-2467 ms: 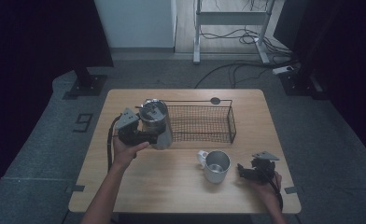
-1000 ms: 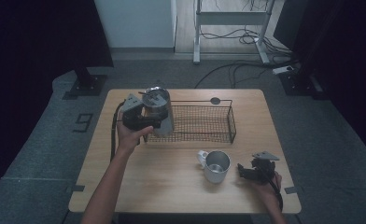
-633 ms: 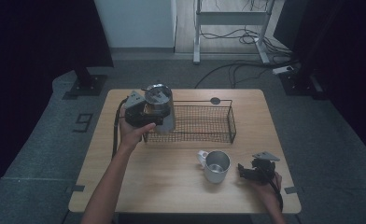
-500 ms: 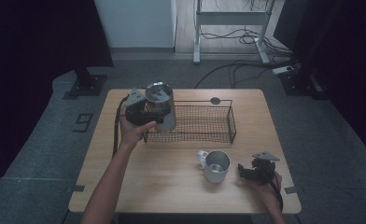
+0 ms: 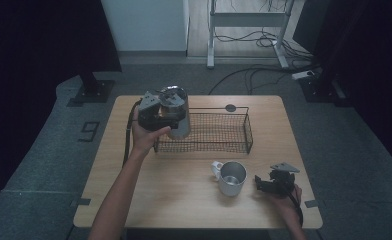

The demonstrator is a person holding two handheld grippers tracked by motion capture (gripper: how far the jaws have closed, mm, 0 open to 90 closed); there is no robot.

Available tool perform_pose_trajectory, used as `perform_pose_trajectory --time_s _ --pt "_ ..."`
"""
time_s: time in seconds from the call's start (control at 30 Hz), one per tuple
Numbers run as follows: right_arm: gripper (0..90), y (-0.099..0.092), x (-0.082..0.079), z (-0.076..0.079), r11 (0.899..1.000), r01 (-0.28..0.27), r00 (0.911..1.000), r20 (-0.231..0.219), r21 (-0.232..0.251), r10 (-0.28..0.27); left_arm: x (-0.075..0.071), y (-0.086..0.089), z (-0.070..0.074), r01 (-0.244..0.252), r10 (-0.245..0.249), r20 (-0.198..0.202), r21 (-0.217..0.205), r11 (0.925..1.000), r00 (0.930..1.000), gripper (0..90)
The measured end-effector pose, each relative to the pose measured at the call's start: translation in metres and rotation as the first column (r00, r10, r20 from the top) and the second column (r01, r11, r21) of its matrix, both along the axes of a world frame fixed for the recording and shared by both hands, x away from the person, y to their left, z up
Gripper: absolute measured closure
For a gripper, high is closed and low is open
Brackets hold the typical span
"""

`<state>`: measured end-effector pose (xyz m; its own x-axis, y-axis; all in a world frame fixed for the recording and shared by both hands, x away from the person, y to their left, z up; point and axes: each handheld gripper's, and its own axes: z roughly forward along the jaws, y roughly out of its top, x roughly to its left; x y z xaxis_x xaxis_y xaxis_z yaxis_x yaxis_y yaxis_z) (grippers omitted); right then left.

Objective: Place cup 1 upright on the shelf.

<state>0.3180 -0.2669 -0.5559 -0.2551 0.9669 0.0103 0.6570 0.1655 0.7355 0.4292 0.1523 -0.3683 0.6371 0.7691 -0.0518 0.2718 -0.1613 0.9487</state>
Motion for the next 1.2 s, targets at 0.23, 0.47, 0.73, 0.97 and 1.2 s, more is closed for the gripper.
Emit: perform_pose_trajectory --time_s 0.23,0.47,0.73,0.97,1.2 --pt "9.4 0.0 0.0 0.0 1.0 0.0 1.0 0.0 0.0 0.0 0.012 0.0 -0.006 -0.008 0.008 -0.008 -0.003 1.0 0.9999 4.5" --pt "9.4 0.0 0.0 0.0 1.0 0.0 1.0 -0.001 0.0 0.0 0.022 -0.002 -0.014 -0.019 0.019 -0.024 0.0 0.9998 0.9995 4.5" --pt "9.7 0.0 -0.001 0.0 1.0 0.001 1.0 -0.001 0.0 -0.001 0.029 -0.001 -0.02 -0.034 0.034 -0.025 0.009 0.9994 0.9991 4.4" --pt "9.7 0.0 -0.001 0.0 1.0 0.001 1.0 -0.001 0.001 -0.001 0.035 -0.004 -0.029 -0.04 0.042 -0.045 0.031 0.9987 0.9981 4.4" --pt "9.8 0.0 -0.001 0.0 1.0 0.001 1.0 0.0 0.001 -0.001 0.038 -0.008 -0.038 -0.046 0.048 -0.054 0.041 0.9981 0.9974 4.4"
